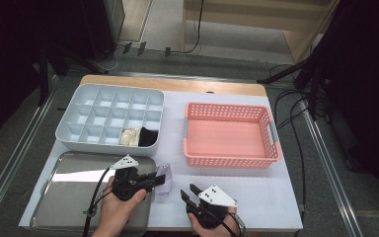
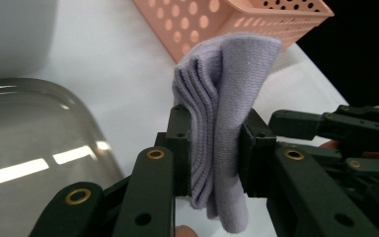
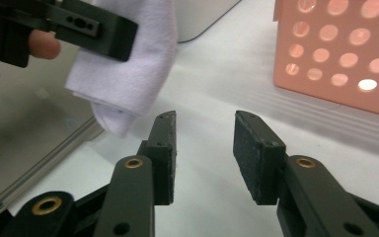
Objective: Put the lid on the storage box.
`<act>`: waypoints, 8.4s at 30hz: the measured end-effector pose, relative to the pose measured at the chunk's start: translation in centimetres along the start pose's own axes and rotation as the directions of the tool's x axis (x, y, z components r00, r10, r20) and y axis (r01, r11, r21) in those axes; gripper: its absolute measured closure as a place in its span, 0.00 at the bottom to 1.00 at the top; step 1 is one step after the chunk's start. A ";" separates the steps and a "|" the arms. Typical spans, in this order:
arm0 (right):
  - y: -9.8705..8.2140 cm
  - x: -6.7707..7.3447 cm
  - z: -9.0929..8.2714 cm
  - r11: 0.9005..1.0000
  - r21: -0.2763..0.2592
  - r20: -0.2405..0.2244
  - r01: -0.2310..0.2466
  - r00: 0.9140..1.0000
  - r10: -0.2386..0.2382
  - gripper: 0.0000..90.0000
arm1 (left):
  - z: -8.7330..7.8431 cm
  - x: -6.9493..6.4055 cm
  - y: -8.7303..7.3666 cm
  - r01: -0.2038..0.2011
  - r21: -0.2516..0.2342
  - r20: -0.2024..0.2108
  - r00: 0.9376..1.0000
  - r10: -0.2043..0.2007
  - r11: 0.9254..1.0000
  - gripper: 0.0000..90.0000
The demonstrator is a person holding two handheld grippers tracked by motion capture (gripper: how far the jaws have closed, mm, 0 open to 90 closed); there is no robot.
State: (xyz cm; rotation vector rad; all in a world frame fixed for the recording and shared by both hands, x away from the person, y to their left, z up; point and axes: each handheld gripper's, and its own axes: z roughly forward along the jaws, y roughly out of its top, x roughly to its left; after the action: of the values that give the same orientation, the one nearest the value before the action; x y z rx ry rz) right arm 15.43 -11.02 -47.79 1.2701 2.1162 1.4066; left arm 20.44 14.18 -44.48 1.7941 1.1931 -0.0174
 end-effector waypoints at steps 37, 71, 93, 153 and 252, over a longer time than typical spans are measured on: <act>0.1 -1.0 -0.3 1.000 -0.025 0.053 -0.005 0.999 0.006 0.52 | -4.8 4.2 1.0 0.018 -0.079 -0.082 0.996 -0.024 0.997 0.80; 0.1 -1.1 0.5 1.000 0.001 0.082 0.020 0.996 -0.020 0.47 | -11.1 9.1 2.4 0.057 -0.227 -0.179 0.979 -0.099 0.972 0.80; -0.3 0.4 1.5 0.997 0.011 0.037 0.072 0.997 -0.073 0.44 | -10.4 11.1 7.0 0.067 -0.327 -0.183 0.974 -0.133 0.943 0.80; -0.4 0.5 1.8 0.997 0.035 0.028 0.071 0.997 -0.072 0.46 | -6.8 10.9 4.9 -0.022 -0.252 -0.322 0.945 -0.062 0.968 0.70; -1.1 5.4 3.8 0.995 0.098 -0.001 -0.002 1.000 0.002 0.53 | -18.0 13.1 -8.7 0.141 -0.202 -0.453 0.864 -0.220 0.969 0.56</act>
State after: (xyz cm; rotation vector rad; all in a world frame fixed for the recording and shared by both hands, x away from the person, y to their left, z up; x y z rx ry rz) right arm 14.33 -4.64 -49.44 1.3081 2.2101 1.3185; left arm 12.94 36.81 -46.69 1.5791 1.6571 0.4229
